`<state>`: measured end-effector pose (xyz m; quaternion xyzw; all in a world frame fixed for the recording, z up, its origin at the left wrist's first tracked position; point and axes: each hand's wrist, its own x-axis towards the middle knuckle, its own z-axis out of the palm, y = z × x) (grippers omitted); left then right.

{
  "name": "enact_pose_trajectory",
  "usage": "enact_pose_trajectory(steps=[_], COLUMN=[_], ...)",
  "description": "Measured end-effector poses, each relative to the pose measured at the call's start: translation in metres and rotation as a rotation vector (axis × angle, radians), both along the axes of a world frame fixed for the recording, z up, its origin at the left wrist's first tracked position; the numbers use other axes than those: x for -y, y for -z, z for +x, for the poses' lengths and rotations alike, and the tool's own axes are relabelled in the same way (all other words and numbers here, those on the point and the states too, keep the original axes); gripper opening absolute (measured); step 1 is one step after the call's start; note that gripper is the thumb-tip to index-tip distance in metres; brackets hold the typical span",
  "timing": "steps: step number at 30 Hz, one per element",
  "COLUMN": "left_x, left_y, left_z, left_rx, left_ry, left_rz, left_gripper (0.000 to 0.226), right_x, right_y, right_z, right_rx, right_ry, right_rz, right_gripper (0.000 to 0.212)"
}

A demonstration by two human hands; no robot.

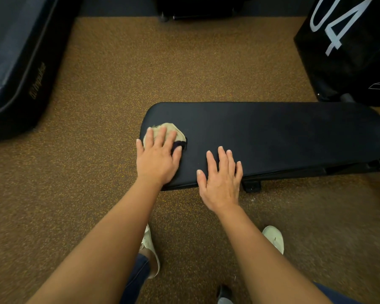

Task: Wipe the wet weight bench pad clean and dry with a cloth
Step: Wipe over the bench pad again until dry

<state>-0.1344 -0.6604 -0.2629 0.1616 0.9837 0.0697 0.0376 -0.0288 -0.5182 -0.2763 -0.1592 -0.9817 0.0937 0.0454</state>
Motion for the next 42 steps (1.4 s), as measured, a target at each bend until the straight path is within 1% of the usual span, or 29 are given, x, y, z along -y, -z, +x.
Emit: enact_pose_trajectory(steps=[2,4,7,8,10,13,14,15,16,19,21,22,23,26,27,28,31,33,34,37,39,40,42], left_x=[-0.012,-0.015,0.005,0.011,0.013,-0.01,-0.018,-0.022,-0.022,0.002,0.019,0.022,0.02,-0.008,-0.017,-0.024,-0.019,-0.008,-0.005,-0.009,-0.023,-0.029,-0.033], left_y=[-0.002,-0.001,0.002,0.002,0.002,-0.001,-0.002,-0.003,-0.003,-0.002,-0.003,-0.002,-0.002,-0.003,-0.004,-0.005,-0.004,-0.002,0.0,0.001,-0.003,-0.004,-0.004], left_z=[0.005,0.019,0.028,0.023,0.009,-0.008,-0.007,-0.005,-0.002,0.002,-0.009,-0.016,-0.022,-0.021,-0.015,-0.008,0.005,-0.003,-0.01,-0.023,-0.015,-0.007,0.009], left_rx=[-0.01,-0.041,-0.066,-0.06,-0.057,-0.002,-0.006,-0.019,-0.036,-0.074,-0.065,-0.071,-0.073,-0.017,-0.017,-0.023,-0.05,-0.057,-0.063,-0.036,-0.02,-0.013,-0.011], left_ry=[-0.032,0.067,0.265,0.285,0.215,-0.008,-0.033,-0.013,0.046,0.348,0.462,0.447,0.387,0.092,0.054,0.075,0.322,0.408,0.375,0.08,-0.051,-0.054,0.047], left_rz=[0.001,0.008,0.001,-0.006,-0.017,-0.02,-0.026,-0.028,-0.019,0.032,0.019,-0.008,-0.033,-0.025,-0.016,-0.007,0.009,-0.02,-0.037,-0.022,0.004,0.01,0.013], left_gripper=[0.06,0.06,0.058,0.059,0.06,0.056,0.056,0.056,0.057,0.058,0.058,0.058,0.059,0.056,0.055,0.056,0.061,0.062,0.063,0.057,0.055,0.055,0.056], right_x=[0.0,0.001,0.001,0.001,-0.001,-0.001,-0.001,0.0,0.001,0.001,0.0,-0.001,-0.001,0.0,0.001,0.002,0.004,0.003,0.002,0.0,0.002,0.005,0.008], right_y=[0.0,0.0,0.0,0.0,0.0,0.0,0.0,0.0,0.0,0.001,0.001,0.001,0.001,0.002,0.002,0.001,0.0,0.0,0.0,0.0,-0.001,-0.002,-0.004], right_z=[0.0,0.0,0.0,0.0,0.001,0.0,0.0,0.0,-0.001,-0.002,-0.001,-0.001,-0.001,-0.001,-0.001,-0.002,-0.002,-0.001,-0.001,-0.002,-0.004,-0.005,-0.009], right_rx=[-0.008,-0.007,-0.006,-0.006,-0.007,0.003,0.004,0.004,0.003,-0.004,-0.008,-0.011,-0.014,-0.009,-0.01,-0.012,-0.016,-0.017,-0.018,-0.018,-0.019,-0.025,-0.036], right_ry=[0.006,0.01,0.011,0.008,0.005,0.002,0.004,0.008,0.013,0.017,0.012,0.009,0.007,0.011,0.016,0.02,0.023,0.021,0.019,0.015,0.028,0.04,0.071], right_rz=[-0.001,0.004,0.006,0.008,0.01,0.007,0.009,0.009,0.007,0.006,0.006,0.006,0.007,0.006,0.008,0.01,0.016,0.015,0.01,0.006,0.009,0.004,0.0], right_gripper=[0.061,0.061,0.061,0.061,0.061,0.061,0.061,0.062,0.062,0.062,0.062,0.062,0.062,0.061,0.061,0.061,0.061,0.061,0.061,0.06,0.06,0.059,0.058])
